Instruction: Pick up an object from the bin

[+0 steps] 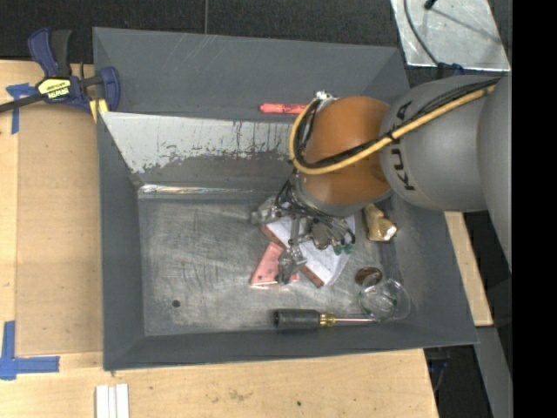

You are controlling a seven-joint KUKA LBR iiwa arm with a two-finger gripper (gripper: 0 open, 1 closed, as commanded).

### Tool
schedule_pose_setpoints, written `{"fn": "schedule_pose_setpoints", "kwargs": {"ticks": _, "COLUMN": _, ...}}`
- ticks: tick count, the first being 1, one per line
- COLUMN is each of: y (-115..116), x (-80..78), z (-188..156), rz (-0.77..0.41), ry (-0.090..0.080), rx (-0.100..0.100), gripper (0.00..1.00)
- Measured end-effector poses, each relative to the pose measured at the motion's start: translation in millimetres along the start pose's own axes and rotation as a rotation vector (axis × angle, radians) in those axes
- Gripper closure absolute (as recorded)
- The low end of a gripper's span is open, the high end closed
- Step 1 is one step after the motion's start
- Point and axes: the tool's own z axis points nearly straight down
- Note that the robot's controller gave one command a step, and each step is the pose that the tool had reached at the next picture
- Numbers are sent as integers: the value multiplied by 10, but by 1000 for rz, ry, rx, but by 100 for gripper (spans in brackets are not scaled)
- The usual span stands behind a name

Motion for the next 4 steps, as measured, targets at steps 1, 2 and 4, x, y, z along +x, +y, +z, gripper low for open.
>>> {"fn": "schedule_pose_setpoints", "kwargs": {"ticks": 1, "y": -185, "x": -331, "z": 166, "rz": -790, "ry": -6, "rx": -10, "gripper": 100}}
{"fn": "schedule_pose_setpoints", "kwargs": {"ticks": 2, "y": -183, "x": -331, "z": 165, "rz": -789, "ry": -6, "rx": -9, "gripper": 100}}
{"fn": "schedule_pose_setpoints", "kwargs": {"ticks": 4, "y": -58, "x": -398, "z": -642, "rz": -752, "ry": 3, "rx": -3, "gripper": 100}}
